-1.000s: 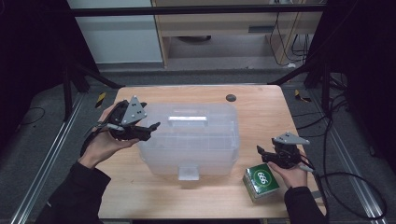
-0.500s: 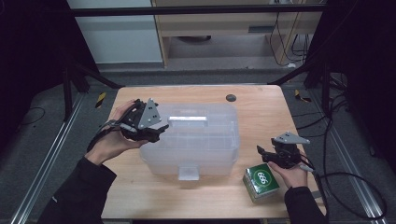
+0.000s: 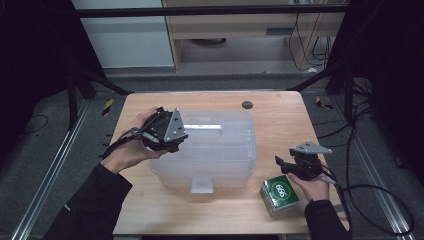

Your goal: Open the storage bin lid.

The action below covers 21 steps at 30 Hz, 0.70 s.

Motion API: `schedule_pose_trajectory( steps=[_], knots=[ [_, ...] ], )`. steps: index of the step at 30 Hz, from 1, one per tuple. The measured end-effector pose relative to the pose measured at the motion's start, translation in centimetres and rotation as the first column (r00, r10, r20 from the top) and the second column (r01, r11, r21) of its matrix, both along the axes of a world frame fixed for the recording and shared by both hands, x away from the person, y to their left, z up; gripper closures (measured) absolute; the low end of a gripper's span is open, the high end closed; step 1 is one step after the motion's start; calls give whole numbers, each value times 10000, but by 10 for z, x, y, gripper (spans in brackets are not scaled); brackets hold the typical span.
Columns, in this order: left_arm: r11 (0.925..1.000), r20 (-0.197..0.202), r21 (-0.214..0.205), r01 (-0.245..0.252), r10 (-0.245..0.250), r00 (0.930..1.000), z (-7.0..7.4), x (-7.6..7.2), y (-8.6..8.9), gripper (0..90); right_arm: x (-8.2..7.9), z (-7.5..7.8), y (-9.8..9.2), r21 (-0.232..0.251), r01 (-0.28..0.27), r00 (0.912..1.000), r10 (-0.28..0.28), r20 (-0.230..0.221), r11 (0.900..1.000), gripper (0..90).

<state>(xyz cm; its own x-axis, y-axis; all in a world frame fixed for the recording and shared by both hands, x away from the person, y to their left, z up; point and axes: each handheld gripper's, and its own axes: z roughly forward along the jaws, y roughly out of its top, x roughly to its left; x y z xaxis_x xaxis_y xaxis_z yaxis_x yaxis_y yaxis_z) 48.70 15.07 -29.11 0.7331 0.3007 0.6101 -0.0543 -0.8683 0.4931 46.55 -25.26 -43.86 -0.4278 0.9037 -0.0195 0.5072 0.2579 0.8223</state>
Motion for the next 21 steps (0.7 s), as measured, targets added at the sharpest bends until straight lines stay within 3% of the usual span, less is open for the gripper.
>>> schedule_pose_trajectory(
  steps=[1,10,17,21],
  knots=[
    [9995,128,315,72,-76,9999,-2,1,-3,346,0,0,0,30,1,10000,-1,-24,10000,389],
    [9905,488,1351,250,-318,9983,-7,7,-14,411,-1,1,0,97,-16,9999,17,-105,10000,407],
    [9857,651,1651,347,-460,9968,-10,11,-20,478,-1,3,0,147,-58,9999,60,-157,9999,438],
    [9779,689,2050,418,-570,9960,-12,13,-23,522,-2,4,2,99,-117,9997,119,-193,9999,464]
  ],
)
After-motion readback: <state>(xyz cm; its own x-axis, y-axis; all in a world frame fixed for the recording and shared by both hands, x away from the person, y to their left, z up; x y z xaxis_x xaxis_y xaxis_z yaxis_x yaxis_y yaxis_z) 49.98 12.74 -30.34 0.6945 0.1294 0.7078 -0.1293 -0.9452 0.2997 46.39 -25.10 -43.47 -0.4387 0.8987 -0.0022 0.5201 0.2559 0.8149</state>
